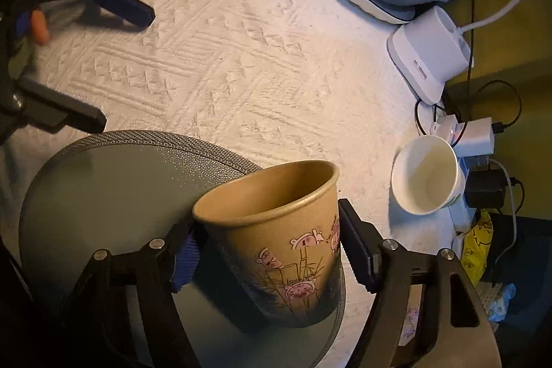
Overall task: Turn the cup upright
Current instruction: 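Rotate the right gripper to turn the cup opening upward, then lower the upright cup onto the grey mat and open the right gripper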
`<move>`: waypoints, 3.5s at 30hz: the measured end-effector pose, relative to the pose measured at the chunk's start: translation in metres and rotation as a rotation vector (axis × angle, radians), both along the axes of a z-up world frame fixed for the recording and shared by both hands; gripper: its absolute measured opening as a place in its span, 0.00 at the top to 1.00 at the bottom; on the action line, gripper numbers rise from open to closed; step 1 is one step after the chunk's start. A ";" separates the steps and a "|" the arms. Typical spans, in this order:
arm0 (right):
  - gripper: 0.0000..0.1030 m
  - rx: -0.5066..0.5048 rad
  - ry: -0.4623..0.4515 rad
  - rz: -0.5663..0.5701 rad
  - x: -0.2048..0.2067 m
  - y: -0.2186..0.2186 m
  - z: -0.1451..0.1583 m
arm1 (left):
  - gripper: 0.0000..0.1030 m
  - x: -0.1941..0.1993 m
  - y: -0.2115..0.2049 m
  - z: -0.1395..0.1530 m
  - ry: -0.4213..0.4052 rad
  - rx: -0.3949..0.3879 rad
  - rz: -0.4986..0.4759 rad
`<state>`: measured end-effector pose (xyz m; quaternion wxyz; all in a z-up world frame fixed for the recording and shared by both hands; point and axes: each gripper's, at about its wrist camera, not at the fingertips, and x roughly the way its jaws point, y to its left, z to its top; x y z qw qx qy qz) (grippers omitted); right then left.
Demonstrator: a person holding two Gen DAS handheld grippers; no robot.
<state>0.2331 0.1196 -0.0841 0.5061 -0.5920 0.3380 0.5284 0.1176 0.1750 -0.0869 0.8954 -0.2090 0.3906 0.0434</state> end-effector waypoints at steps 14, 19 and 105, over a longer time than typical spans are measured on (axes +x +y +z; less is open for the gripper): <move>0.29 0.256 0.023 -0.237 -0.013 -0.066 0.054 | 0.17 0.000 -0.044 0.021 -0.047 0.061 -0.054; 0.29 0.391 0.071 -0.387 -0.018 -0.103 0.062 | 0.17 -0.002 -0.064 0.028 -0.053 0.085 -0.057; 0.17 0.929 -0.037 -0.990 -0.148 -0.273 0.111 | 0.17 -0.093 -0.165 0.104 -0.295 0.285 -0.116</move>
